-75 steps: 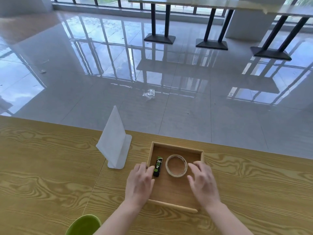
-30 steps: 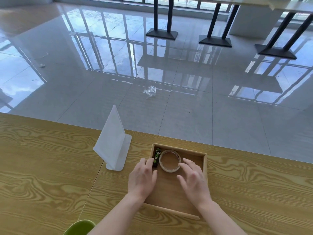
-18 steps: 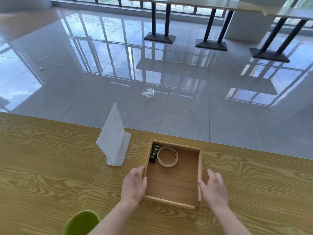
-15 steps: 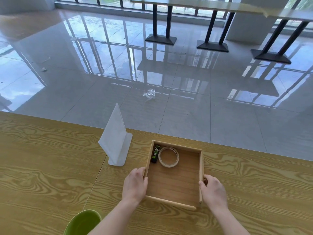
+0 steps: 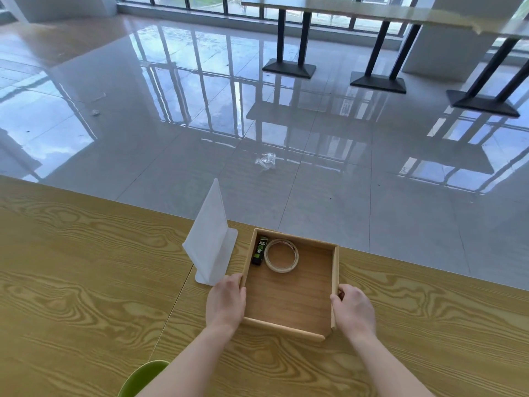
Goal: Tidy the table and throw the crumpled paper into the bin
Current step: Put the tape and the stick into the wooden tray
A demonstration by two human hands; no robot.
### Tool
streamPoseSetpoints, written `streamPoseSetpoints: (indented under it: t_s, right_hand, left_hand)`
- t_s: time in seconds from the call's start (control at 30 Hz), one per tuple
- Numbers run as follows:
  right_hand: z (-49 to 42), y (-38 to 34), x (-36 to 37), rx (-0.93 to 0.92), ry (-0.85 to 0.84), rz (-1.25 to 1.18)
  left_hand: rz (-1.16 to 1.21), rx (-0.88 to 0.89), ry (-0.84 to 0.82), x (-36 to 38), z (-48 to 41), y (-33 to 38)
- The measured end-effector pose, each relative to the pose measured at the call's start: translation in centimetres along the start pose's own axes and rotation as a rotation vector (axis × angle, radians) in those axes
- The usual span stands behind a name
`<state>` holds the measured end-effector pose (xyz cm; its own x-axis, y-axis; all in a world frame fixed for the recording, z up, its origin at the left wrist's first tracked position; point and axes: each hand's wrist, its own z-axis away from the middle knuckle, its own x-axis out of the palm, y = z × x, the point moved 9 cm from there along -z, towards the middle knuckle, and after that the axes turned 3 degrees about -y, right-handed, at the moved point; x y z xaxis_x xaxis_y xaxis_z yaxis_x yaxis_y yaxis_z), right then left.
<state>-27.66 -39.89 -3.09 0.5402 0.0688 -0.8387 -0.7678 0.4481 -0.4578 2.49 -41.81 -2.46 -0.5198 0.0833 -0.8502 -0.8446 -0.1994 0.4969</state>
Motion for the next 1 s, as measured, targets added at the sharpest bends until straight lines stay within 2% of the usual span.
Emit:
streamPoseSetpoints:
  t_s: [0.33, 1.0]
  right_hand:
    - [-0.5, -1.8, 0.8, -0.038, 0.007, -0.017]
    - [-0.2, -1.6, 1.0, -0.024, -0.008, -0.038]
  left_hand:
    - [-0.012, -0.023, 0.051, -1.2, -0.8, -1.0]
    - [-0.013, -0.023, 0.039, -1.3, -1.1, -1.5]
